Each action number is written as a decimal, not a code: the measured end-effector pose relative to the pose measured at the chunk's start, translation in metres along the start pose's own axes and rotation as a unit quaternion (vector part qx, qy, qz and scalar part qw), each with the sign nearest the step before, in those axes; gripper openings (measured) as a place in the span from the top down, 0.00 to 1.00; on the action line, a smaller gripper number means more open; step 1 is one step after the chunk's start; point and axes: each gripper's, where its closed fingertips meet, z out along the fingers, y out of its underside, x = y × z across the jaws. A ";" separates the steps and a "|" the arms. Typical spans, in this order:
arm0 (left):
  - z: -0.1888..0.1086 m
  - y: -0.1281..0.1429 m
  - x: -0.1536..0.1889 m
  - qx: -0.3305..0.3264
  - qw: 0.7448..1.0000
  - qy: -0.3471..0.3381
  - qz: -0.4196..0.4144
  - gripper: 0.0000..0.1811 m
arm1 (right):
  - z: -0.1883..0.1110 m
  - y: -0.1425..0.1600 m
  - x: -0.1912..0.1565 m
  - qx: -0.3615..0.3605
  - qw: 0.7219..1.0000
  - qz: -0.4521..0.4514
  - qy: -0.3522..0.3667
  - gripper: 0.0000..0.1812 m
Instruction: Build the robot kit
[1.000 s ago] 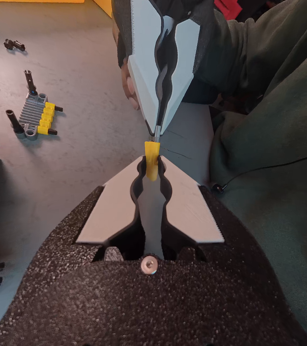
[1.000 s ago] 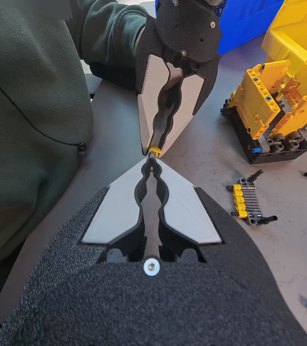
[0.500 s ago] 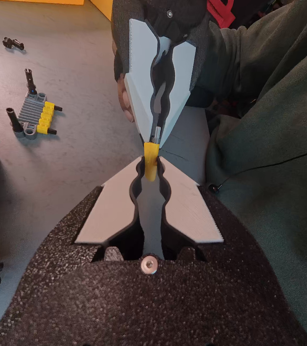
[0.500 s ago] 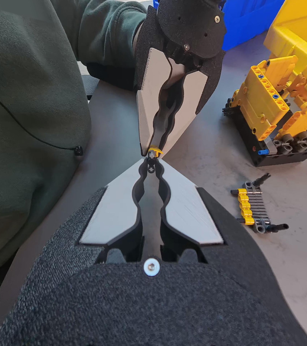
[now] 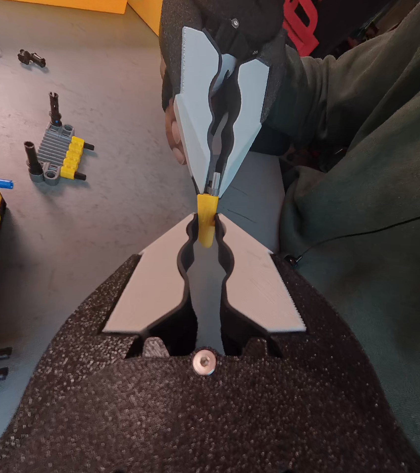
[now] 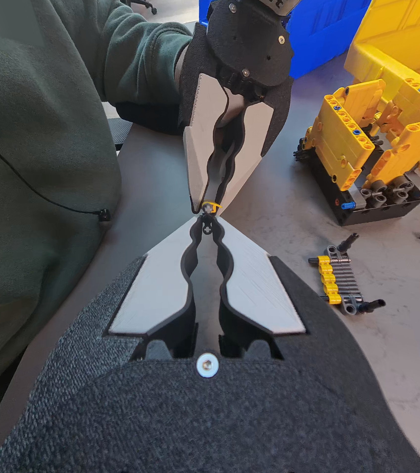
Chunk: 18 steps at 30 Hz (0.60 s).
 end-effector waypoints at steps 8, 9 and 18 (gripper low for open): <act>-0.007 -0.005 -0.006 0.024 0.999 0.005 -0.032 0.94 | -0.020 0.002 0.011 -0.008 0.999 -0.006 0.032 0.89; -0.007 -0.004 -0.008 0.021 0.999 -0.001 -0.033 0.94 | -0.030 0.002 0.014 -0.014 0.999 -0.002 0.042 0.90; 0.003 0.010 -0.009 -0.032 0.999 -0.031 0.000 0.94 | -0.068 0.068 -0.047 -0.210 0.976 0.015 0.054 0.90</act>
